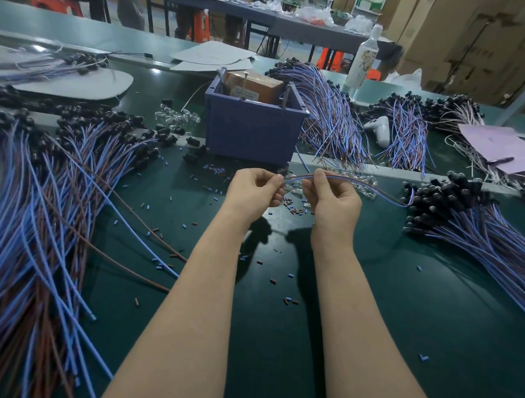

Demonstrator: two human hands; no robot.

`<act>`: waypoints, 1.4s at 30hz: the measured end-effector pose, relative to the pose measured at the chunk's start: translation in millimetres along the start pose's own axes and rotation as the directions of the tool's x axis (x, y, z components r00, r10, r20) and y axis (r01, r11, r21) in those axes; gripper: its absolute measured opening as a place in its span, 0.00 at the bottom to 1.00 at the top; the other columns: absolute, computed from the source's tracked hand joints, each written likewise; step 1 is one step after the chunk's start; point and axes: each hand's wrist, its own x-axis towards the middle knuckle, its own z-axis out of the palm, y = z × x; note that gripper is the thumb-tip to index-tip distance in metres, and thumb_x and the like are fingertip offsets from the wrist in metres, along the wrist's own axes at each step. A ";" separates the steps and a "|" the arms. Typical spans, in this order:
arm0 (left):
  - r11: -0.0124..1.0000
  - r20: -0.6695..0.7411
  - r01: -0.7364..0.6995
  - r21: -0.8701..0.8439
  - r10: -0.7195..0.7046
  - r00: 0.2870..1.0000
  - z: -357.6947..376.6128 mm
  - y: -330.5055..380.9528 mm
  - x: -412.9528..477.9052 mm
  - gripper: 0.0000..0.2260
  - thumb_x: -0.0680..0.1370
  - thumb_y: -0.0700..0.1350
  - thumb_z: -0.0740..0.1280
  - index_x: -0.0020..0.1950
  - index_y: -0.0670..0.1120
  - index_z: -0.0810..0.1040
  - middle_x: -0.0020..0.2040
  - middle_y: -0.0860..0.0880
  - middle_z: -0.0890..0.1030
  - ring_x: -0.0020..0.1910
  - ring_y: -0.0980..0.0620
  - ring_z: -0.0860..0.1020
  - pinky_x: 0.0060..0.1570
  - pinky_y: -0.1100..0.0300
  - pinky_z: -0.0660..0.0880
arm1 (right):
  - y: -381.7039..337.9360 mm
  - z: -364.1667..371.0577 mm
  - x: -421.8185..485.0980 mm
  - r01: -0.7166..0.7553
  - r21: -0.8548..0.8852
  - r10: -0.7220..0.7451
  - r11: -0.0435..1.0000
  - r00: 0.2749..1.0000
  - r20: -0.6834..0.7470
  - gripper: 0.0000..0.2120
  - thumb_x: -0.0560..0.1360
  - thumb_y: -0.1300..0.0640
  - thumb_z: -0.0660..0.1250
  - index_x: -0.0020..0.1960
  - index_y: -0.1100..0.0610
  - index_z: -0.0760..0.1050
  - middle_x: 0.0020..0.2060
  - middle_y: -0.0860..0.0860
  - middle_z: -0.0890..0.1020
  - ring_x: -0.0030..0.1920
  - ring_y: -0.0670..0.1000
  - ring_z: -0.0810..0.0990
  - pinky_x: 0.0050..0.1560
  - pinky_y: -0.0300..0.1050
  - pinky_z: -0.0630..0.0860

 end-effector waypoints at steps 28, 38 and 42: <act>0.963 -0.138 -0.267 -0.029 0.261 0.956 24.0 25.0 -8.7 0.05 0.80 0.42 0.64 0.46 0.45 0.78 0.41 0.46 0.81 0.40 0.50 0.79 0.45 0.51 0.78 | -14.8 22.5 -18.4 -0.261 0.054 0.248 0.964 0.952 0.178 0.12 0.80 0.59 0.61 0.41 0.59 0.79 0.29 0.50 0.82 0.32 0.49 0.78 0.37 0.40 0.73; 0.640 -0.267 -0.064 -0.766 -0.226 0.937 -14.1 19.9 7.2 0.11 0.82 0.41 0.59 0.41 0.44 0.74 0.32 0.50 0.76 0.27 0.60 0.76 0.30 0.68 0.75 | -14.6 6.0 -19.4 0.559 -0.701 -0.218 0.443 0.825 0.521 0.13 0.80 0.51 0.61 0.53 0.59 0.79 0.47 0.53 0.81 0.50 0.52 0.77 0.54 0.46 0.72; 0.566 -0.258 -0.055 -0.822 -0.285 0.923 -18.1 12.3 8.8 0.11 0.81 0.40 0.60 0.39 0.42 0.74 0.30 0.51 0.75 0.26 0.60 0.75 0.28 0.68 0.74 | -9.0 5.6 -18.0 0.543 -0.714 -0.242 0.442 0.839 0.488 0.12 0.77 0.53 0.66 0.57 0.57 0.75 0.50 0.52 0.76 0.46 0.48 0.75 0.51 0.41 0.72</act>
